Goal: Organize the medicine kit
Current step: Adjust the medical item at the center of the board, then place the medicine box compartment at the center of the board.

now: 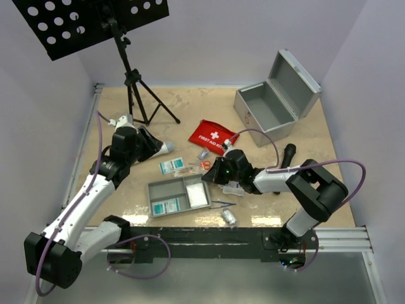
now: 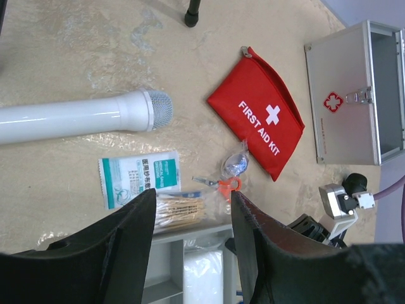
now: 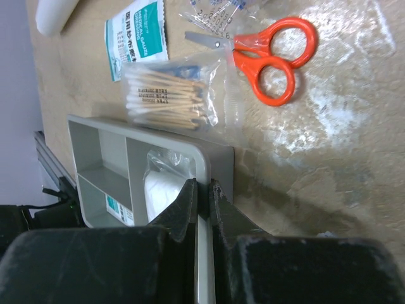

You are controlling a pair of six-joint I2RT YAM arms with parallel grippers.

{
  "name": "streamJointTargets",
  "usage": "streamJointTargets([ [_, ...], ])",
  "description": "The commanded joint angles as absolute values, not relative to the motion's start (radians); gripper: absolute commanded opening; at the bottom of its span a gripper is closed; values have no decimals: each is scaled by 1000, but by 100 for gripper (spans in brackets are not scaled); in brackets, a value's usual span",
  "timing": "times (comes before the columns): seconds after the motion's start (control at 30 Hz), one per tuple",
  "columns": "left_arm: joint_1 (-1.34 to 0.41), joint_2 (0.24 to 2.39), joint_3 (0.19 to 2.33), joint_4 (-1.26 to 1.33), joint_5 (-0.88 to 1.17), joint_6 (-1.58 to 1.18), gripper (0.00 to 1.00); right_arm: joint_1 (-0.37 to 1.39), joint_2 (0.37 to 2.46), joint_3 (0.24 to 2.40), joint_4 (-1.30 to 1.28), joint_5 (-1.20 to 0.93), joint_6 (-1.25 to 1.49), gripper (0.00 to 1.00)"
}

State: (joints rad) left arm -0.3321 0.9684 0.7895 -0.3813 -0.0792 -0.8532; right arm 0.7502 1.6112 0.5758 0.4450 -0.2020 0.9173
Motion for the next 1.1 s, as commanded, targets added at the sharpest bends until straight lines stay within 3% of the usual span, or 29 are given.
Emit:
streamJointTargets([
  [0.0, -324, 980, 795, -336, -75, -853, 55, 710, 1629, 574, 408, -156, 896, 0],
  [0.47, -324, 996, 782, -334, -67, -850, 55, 548, 1706, 661, 373, -169, 718, 0],
  [0.73, -324, 983, 753, -315, -51, -862, 55, 644, 1623, 638, 302, -172, 644, 0],
  [1.07, -325, 983, 724, -296, -40, -871, 55, 781, 1646, 597, 388, -163, 837, 0],
])
